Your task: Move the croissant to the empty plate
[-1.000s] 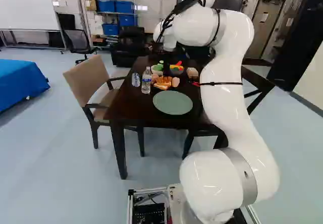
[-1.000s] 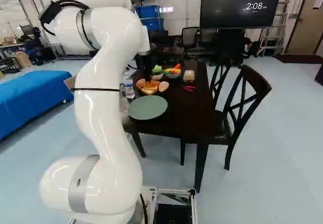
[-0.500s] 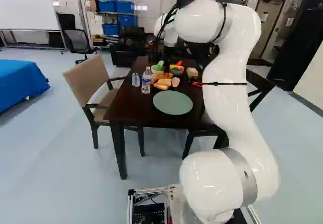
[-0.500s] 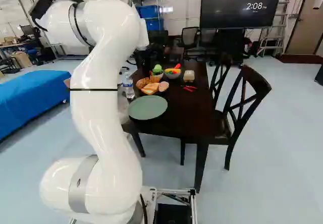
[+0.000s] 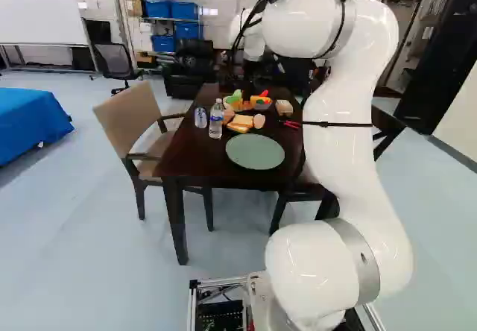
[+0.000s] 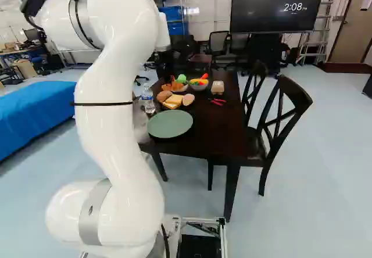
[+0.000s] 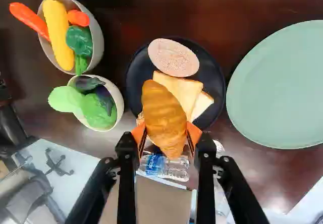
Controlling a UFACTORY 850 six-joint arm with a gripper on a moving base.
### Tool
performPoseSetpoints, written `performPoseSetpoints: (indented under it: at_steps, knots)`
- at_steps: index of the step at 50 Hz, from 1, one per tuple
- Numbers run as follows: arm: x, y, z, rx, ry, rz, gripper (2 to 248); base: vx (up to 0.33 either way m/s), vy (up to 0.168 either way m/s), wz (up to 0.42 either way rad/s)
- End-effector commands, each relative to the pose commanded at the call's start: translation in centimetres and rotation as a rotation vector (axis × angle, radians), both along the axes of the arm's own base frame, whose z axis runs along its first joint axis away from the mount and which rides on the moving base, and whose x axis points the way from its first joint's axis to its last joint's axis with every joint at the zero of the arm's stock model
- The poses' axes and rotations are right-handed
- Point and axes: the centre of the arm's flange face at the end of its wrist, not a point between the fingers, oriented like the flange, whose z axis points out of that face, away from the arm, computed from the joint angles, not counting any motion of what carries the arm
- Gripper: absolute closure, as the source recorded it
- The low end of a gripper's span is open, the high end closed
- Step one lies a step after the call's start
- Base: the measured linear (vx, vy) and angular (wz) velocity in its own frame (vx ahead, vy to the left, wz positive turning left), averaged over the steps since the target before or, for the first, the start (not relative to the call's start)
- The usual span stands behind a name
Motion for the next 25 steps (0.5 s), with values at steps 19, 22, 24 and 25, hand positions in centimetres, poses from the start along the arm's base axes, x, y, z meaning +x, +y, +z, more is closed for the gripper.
performPoseSetpoints:
  at_steps: [19,22,24,25]
  knots:
    - [-1.5,-1.1,1.6,0.0,-0.014,-0.016,126,0.0,0.0,0.0]
    - [-1.8,-1.5,1.6,0.0,-0.011,-0.021,126,0.0,0.0,0.0]
    - [-2.1,-1.7,1.7,0.0,-0.008,-0.025,126,0.0,0.0,0.0]
    - [-2.2,-1.8,1.7,0.0,-0.007,-0.027,126,0.0,0.0,0.0]
